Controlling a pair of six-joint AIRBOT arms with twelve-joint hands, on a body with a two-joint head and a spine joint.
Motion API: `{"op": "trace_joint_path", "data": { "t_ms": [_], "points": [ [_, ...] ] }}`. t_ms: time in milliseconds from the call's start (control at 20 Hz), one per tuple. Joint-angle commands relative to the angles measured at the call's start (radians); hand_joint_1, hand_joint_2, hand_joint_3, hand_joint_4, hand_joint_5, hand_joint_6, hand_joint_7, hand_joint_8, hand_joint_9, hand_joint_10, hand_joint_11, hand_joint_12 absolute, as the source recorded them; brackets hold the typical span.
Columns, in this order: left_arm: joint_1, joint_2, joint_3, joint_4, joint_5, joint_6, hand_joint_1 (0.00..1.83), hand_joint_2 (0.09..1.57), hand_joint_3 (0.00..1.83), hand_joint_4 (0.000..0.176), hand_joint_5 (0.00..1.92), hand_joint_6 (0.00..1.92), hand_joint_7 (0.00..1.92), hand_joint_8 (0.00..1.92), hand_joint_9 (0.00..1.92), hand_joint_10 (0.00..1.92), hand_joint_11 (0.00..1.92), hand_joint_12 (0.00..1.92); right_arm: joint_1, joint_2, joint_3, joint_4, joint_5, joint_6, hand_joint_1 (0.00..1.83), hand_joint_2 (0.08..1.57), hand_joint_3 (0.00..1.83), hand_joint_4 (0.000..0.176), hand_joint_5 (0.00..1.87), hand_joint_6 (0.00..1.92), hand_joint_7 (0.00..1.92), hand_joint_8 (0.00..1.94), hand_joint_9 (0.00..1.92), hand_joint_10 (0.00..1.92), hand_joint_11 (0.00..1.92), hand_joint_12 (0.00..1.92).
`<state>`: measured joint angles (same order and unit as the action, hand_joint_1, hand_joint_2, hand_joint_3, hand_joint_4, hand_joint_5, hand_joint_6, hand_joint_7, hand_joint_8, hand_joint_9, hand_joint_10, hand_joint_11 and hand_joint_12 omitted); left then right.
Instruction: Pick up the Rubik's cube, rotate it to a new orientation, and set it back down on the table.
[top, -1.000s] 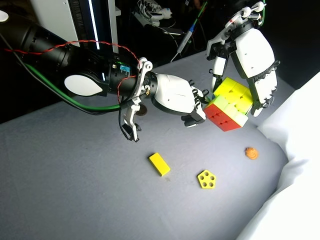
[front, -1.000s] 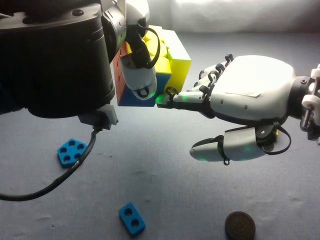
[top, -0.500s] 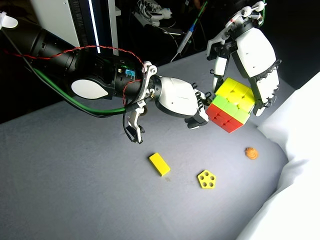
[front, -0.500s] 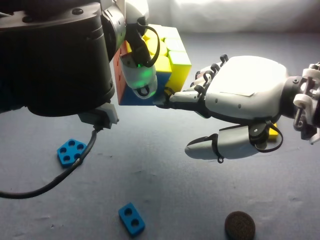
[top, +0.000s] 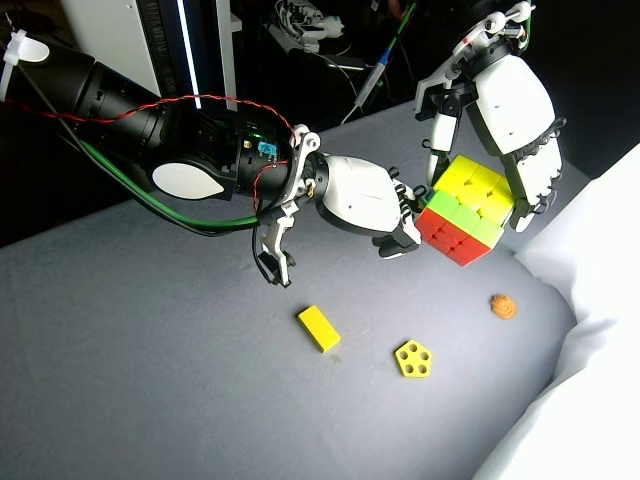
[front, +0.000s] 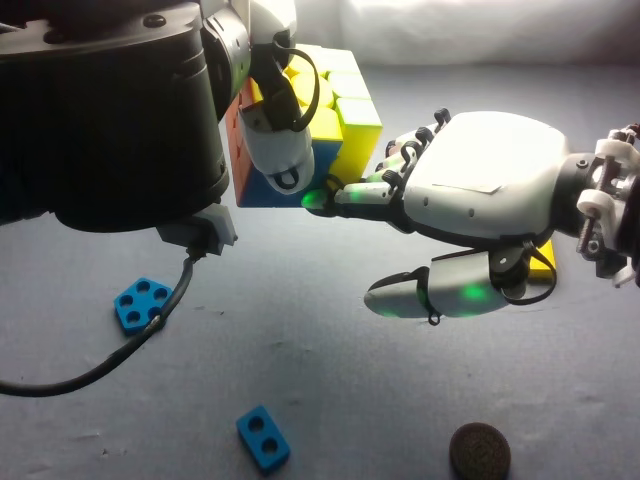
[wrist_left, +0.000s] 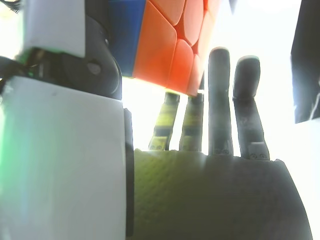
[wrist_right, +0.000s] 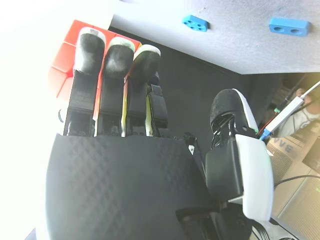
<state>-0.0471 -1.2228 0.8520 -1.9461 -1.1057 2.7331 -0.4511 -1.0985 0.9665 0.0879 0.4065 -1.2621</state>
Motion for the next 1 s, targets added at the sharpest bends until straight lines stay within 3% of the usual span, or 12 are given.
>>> {"op": "trace_joint_path", "data": {
  "t_ms": [0,50,100,150,200,250,400,500,550,650,700,950],
  "points": [
    [-0.021,0.008,-0.004,0.071,0.02,-0.004,1.06,1.36,0.0,0.0,0.48,1.69,0.43,1.7,0.29,1.66,0.23,1.82,0.015,0.002,0.008,0.023,0.133,-0.012,0.13,1.23,0.0,0.0,0.18,0.01,0.53,1.77,0.57,1.92,0.47,1.92],
    [-0.021,0.008,-0.005,0.071,0.02,-0.004,1.05,1.33,0.0,0.0,0.6,1.58,0.32,1.62,0.31,1.65,0.23,1.81,0.015,-0.002,0.01,0.032,0.133,-0.024,0.14,1.23,0.0,0.0,0.18,0.01,0.55,1.74,0.59,1.92,0.5,1.92],
    [-0.022,0.008,-0.005,0.071,0.02,-0.004,1.14,1.2,0.0,0.0,0.32,1.56,0.23,1.62,0.26,1.67,0.16,1.84,0.015,-0.006,0.014,0.041,0.133,-0.032,0.14,1.23,0.0,0.0,0.19,0.01,0.54,1.79,0.6,1.92,0.51,1.92],
    [-0.022,0.008,-0.005,0.071,0.02,-0.005,1.05,1.3,0.0,0.0,0.53,1.58,0.22,1.63,0.24,1.69,0.15,1.87,0.015,-0.01,0.017,0.048,0.133,-0.039,0.11,1.24,0.0,0.0,0.19,0.01,0.53,1.8,0.59,1.92,0.5,1.92],
    [-0.022,0.008,-0.005,0.071,0.02,-0.005,1.03,1.38,0.0,0.0,0.52,1.68,0.42,1.73,0.27,1.68,0.19,1.85,0.015,-0.011,0.019,0.052,0.133,-0.041,0.12,1.23,0.0,0.0,0.19,0.01,0.53,1.77,0.57,1.92,0.48,1.92],
    [-0.022,0.008,-0.005,0.071,0.02,-0.006,1.05,1.38,0.0,0.015,0.55,1.68,0.49,1.7,0.3,1.65,0.22,1.82,0.015,-0.012,0.02,0.054,0.135,-0.042,0.12,1.23,0.0,0.0,0.18,0.0,0.52,1.76,0.56,1.92,0.47,1.92],
    [-0.021,0.008,-0.005,0.071,0.02,-0.006,1.02,1.4,0.0,0.024,0.47,1.73,0.5,1.77,0.28,1.68,0.18,1.84,0.018,-0.013,0.023,0.066,0.145,-0.045,0.16,1.23,0.0,0.0,0.18,0.0,0.54,1.77,0.58,1.92,0.49,1.92],
    [-0.021,0.008,-0.005,0.072,0.02,-0.006,1.04,1.39,0.0,0.018,0.54,1.67,0.47,1.77,0.27,1.69,0.2,1.86,0.02,-0.015,0.027,0.088,0.152,-0.058,0.12,1.23,0.0,0.0,0.18,0.0,0.52,1.76,0.56,1.92,0.48,1.92],
    [-0.021,0.008,-0.006,0.072,0.02,-0.006,1.02,1.35,0.0,0.0,0.57,1.61,0.28,1.66,0.27,1.68,0.18,1.85,0.022,-0.017,0.029,0.099,0.152,-0.065,0.15,1.23,0.0,0.0,0.19,0.01,0.54,1.76,0.57,1.92,0.48,1.92],
    [-0.019,0.008,-0.006,0.074,0.02,-0.009,1.04,1.38,0.0,0.0,0.56,1.61,0.43,1.78,0.26,1.73,0.17,1.89,0.023,-0.019,0.033,0.101,0.154,-0.067,0.13,1.23,0.0,0.0,0.18,0.0,0.53,1.76,0.56,1.92,0.47,1.92],
    [-0.018,0.008,-0.006,0.076,0.02,-0.011,1.01,1.41,0.01,0.02,0.5,1.73,0.44,1.8,0.24,1.73,0.19,1.88,0.022,-0.02,0.034,0.101,0.154,-0.068,0.11,1.23,0.0,0.0,0.18,0.0,0.54,1.73,0.56,1.92,0.47,1.92],
    [-0.018,0.01,-0.005,0.079,0.017,-0.012,1.02,1.4,0.0,0.025,0.51,1.7,0.47,1.78,0.25,1.69,0.17,1.86,0.005,-0.027,0.034,0.11,0.154,-0.096,0.13,1.23,0.0,0.0,0.19,0.01,0.53,1.78,0.56,1.92,0.47,1.92]
  ]
}}
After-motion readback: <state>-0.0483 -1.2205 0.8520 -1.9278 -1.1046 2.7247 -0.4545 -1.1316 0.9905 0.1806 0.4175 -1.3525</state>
